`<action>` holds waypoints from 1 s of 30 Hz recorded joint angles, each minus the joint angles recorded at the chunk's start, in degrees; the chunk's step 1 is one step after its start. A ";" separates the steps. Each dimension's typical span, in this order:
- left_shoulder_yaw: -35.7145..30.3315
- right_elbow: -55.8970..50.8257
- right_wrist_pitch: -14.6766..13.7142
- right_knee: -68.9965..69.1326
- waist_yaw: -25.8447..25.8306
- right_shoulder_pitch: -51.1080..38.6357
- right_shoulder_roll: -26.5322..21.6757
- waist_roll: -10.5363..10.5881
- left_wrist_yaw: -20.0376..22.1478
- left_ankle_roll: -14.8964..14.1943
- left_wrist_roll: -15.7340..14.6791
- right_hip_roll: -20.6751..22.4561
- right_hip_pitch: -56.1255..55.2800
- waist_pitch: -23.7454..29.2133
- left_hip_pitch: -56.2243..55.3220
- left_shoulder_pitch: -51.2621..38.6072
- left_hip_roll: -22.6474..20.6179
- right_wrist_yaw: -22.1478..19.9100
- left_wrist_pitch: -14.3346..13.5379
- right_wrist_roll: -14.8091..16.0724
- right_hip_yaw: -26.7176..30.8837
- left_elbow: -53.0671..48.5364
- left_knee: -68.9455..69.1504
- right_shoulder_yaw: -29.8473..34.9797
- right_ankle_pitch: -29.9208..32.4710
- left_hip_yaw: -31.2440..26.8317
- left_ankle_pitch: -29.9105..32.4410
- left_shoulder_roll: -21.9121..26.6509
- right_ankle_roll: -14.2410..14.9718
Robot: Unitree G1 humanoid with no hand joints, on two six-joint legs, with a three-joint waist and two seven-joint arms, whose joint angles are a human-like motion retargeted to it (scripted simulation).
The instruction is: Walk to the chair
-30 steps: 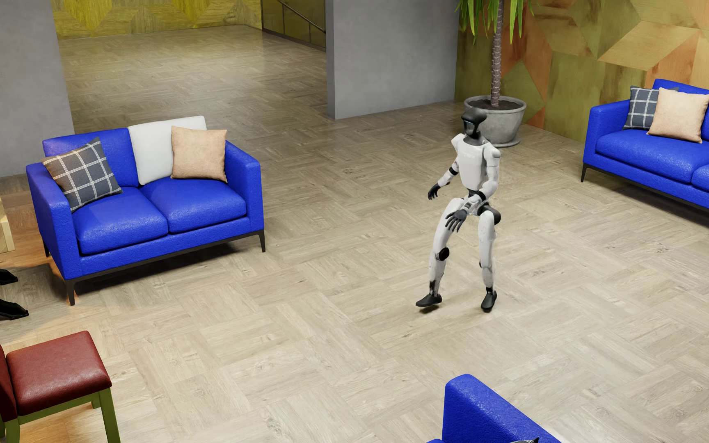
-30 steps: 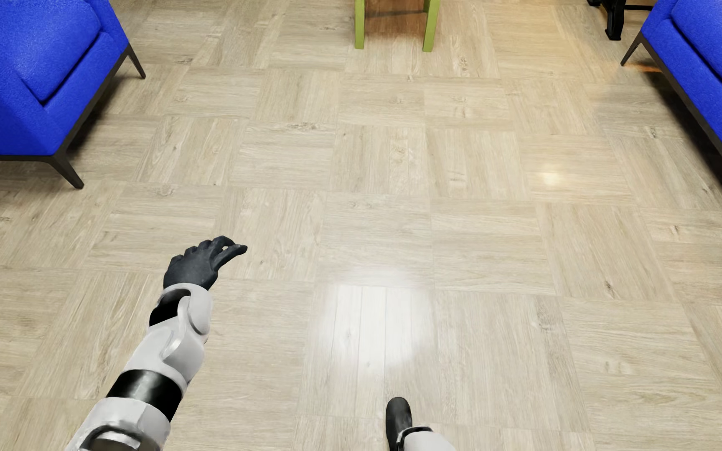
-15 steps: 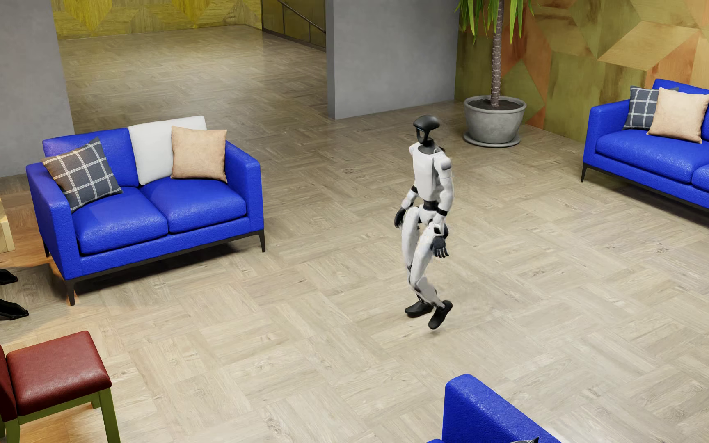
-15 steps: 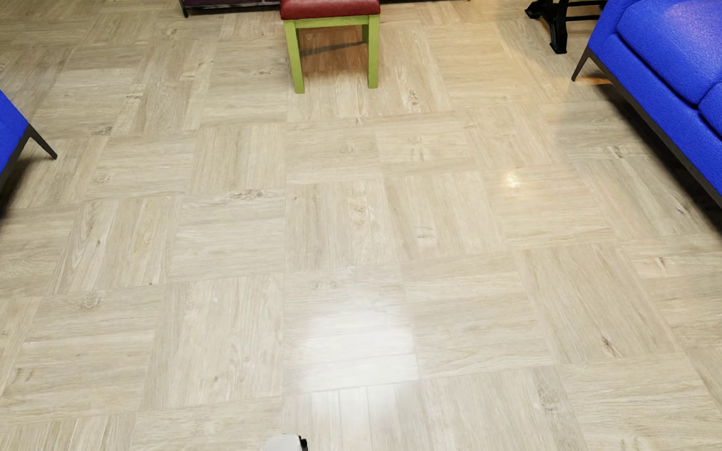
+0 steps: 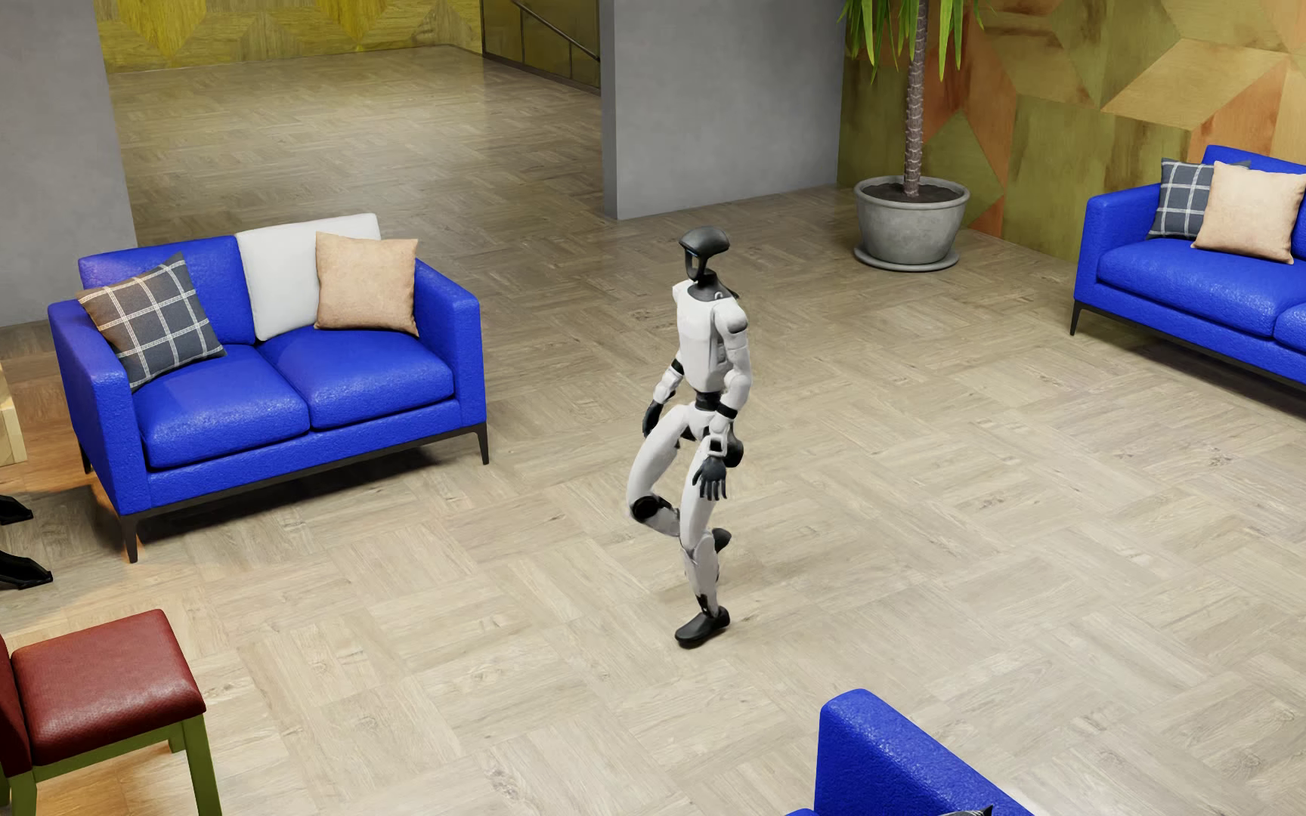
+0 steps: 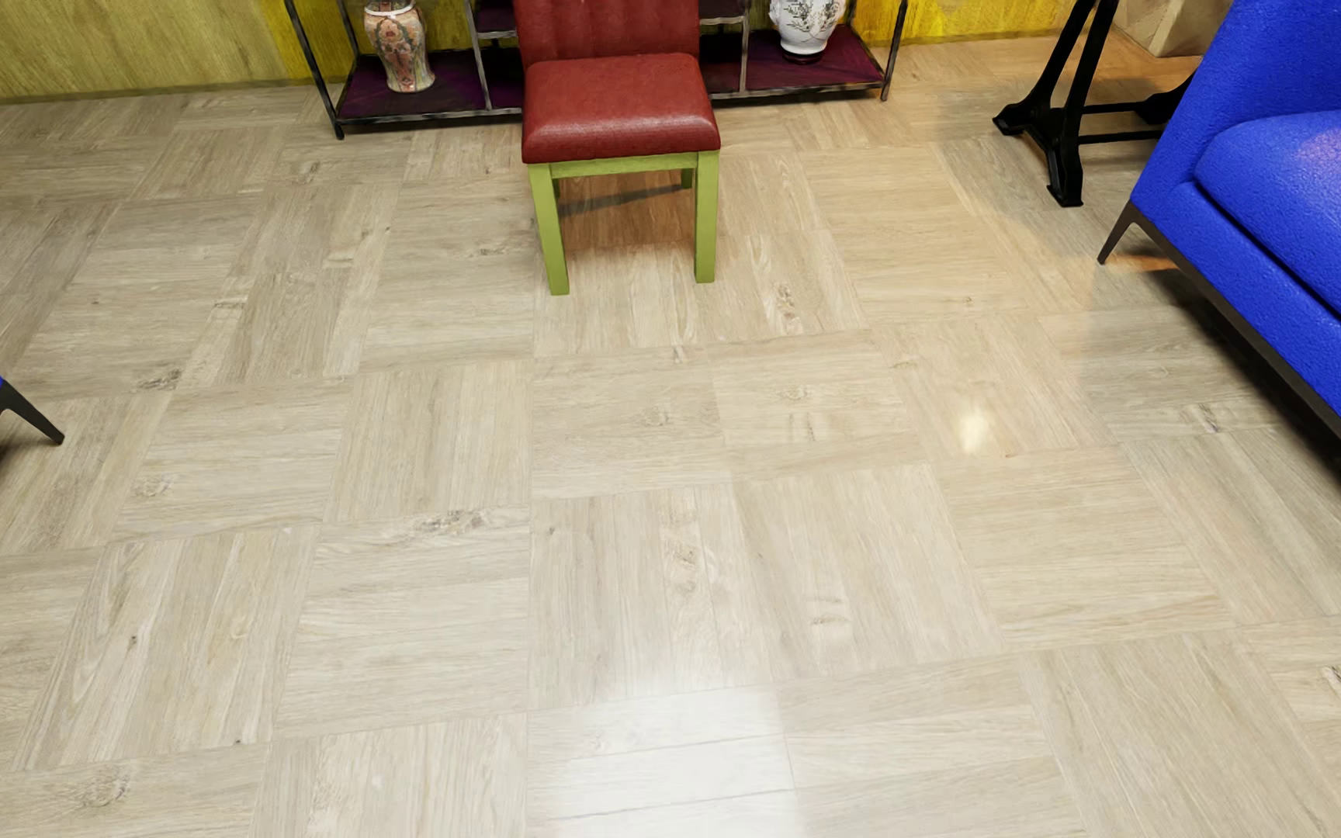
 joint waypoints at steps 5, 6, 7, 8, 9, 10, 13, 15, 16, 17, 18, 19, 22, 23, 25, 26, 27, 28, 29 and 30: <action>-7.14 1.15 1.61 -42.05 -3.81 3.59 1.15 -2.04 -2.28 -1.99 3.27 -4.64 -3.59 -0.96 6.66 -17.52 -3.82 -3.28 -5.18 2.91 -11.64 -5.62 -1.25 -5.70 -2.58 -7.02 -6.66 1.46 -1.11; -8.01 1.58 1.93 -53.60 -4.17 4.10 1.24 -2.11 -2.99 -2.42 3.33 -3.37 -2.36 -1.36 7.97 -19.83 -4.21 -3.29 -6.45 3.17 -9.59 -7.36 -1.95 -6.43 -1.13 -8.65 -7.86 1.68 0.97; -8.55 2.19 2.05 -61.95 -4.43 4.56 1.23 -2.18 -2.82 -2.95 3.53 -2.82 -0.66 -1.72 9.39 -21.56 -4.33 -3.12 -7.16 2.89 -6.98 -9.01 -2.47 -6.50 -0.05 -10.07 -8.90 1.87 -1.53; -8.96 3.00 2.19 -64.52 -4.39 4.84 1.27 -2.29 -2.27 -3.73 4.08 -3.48 1.04 -1.91 11.01 -22.40 -3.99 -2.55 -7.25 2.27 -9.23 -10.46 -2.44 -6.04 1.43 -11.08 -10.02 2.11 -3.16; -8.73 3.79 2.42 -62.78 -4.37 4.84 1.46 -2.23 -1.11 -4.67 4.03 -3.83 2.46 -1.92 12.57 -22.36 -3.04 -1.90 -7.45 1.81 -11.32 -11.84 -1.64 -5.67 5.25 -11.93 -11.09 2.09 -3.68; -8.00 4.51 2.68 -60.07 -4.45 4.34 1.83 -1.91 0.31 -6.01 3.44 -3.26 3.21 -1.77 13.46 -21.48 -1.25 -1.60 -7.23 1.23 -12.58 -12.87 0.19 -5.25 4.06 -12.43 -11.00 2.07 -4.94; -5.75 4.45 2.96 -51.89 -4.52 1.45 3.42 -0.33 2.87 -6.79 0.54 0.61 6.62 -0.90 11.98 -13.80 4.73 -3.43 -6.48 0.38 -14.90 -12.99 14.62 -5.15 -5.17 -13.08 -0.53 2.18 -6.78; -7.91 2.61 0.67 -54.26 -4.59 -0.14 5.94 1.19 -1.30 -7.56 0.66 5.46 11.96 -0.20 4.36 -9.21 9.42 -4.20 -4.28 0.93 -17.48 -9.41 31.08 -4.55 -7.74 -16.34 13.68 4.69 -7.78; -9.32 1.38 -0.75 -55.25 -4.62 -0.92 6.74 2.25 -4.07 -8.57 0.78 7.60 14.56 0.38 -0.42 -7.33 12.00 -4.96 -3.14 1.62 -18.42 -6.92 39.57 -4.49 -9.05 -17.50 19.85 5.48 -8.28; -10.02 0.13 -0.80 -54.66 -4.39 -2.54 7.16 3.36 -5.38 -9.03 0.62 9.15 16.12 0.98 -5.06 -5.70 14.40 -6.15 -0.95 2.08 -18.95 -3.79 46.19 -4.06 -10.89 -18.34 21.25 5.52 -8.61; -9.71 -0.30 -1.55 -53.46 -3.95 -3.72 6.86 4.33 -5.56 -8.63 -0.54 10.11 16.86 1.44 -9.16 -4.48 14.88 -7.52 1.76 2.48 -18.68 0.38 50.21 -3.55 -12.71 -18.45 17.19 4.51 -8.76; -9.83 0.57 -1.90 -52.68 -3.39 -5.75 6.02 4.99 -5.76 -7.63 -1.34 10.86 17.47 1.71 -12.74 -2.70 15.42 -8.61 4.32 1.74 -17.68 4.43 51.69 -2.41 -14.19 -17.04 15.18 2.83 -8.81; -15.68 3.12 -2.39 -53.00 -1.30 -12.11 4.07 5.86 -14.76 -4.99 1.25 12.77 19.92 1.48 -18.72 4.61 16.64 -6.23 2.99 -1.15 -13.84 7.38 40.53 2.92 -17.33 -7.87 9.76 2.63 -8.08; -14.39 3.11 -2.92 -53.38 -0.68 -13.75 3.80 6.02 -15.77 -5.05 0.14 13.27 20.60 1.06 -19.62 7.65 15.78 -5.30 1.48 -1.53 -12.65 5.53 32.86 4.57 -18.33 -5.20 8.73 2.96 -7.67; -7.55 1.56 -4.72 -54.72 0.34 -15.44 4.06 6.31 -12.73 -6.36 -4.11 14.34 22.10 -0.06 -19.79 13.31 12.55 -5.06 0.72 -1.16 -10.76 1.24 12.45 6.72 -20.34 -3.24 10.65 2.20 -6.98; -5.04 0.65 -5.63 -55.81 0.65 -15.70 4.42 6.53 -10.29 -7.69 -4.89 14.98 23.05 -0.72 -18.50 15.26 10.97 -5.62 1.01 -0.34 -9.99 -0.30 0.01 7.08 -21.17 -3.64 12.38 1.49 -6.64; -3.02 0.14 -5.66 -57.05 0.87 -15.79 4.55 6.78 -8.01 -4.67 -5.33 15.25 24.10 -1.39 -16.75 16.52 10.49 -6.47 1.28 0.18 -9.18 -1.37 -10.13 7.17 -21.74 -2.48 17.02 0.33 -6.22; -2.79 0.07 -5.63 -57.04 1.03 -15.75 4.74 6.98 -6.77 -0.70 -4.38 15.39 24.83 -1.87 -15.33 16.88 11.10 -7.18 2.06 0.78 -8.13 -1.47 -12.85 7.07 -22.52 -0.32 21.05 -0.51 -5.76; -3.16 0.43 -4.87 -55.45 1.14 -15.72 4.59 6.85 -6.78 1.54 -3.61 14.72 24.86 -2.14 -14.68 16.09 11.28 -7.93 3.09 1.17 -6.94 -0.74 -12.06 6.66 -23.15 1.15 20.27 -1.53 -5.22; -5.42 1.08 -3.82 -52.08 1.11 -15.09 4.54 6.21 -8.66 0.98 -1.68 13.51 24.53 -2.14 -13.98 13.67 10.87 -8.99 3.76 2.12 -6.53 1.19 -10.31 5.61 -22.94 1.87 18.06 -1.62 -4.79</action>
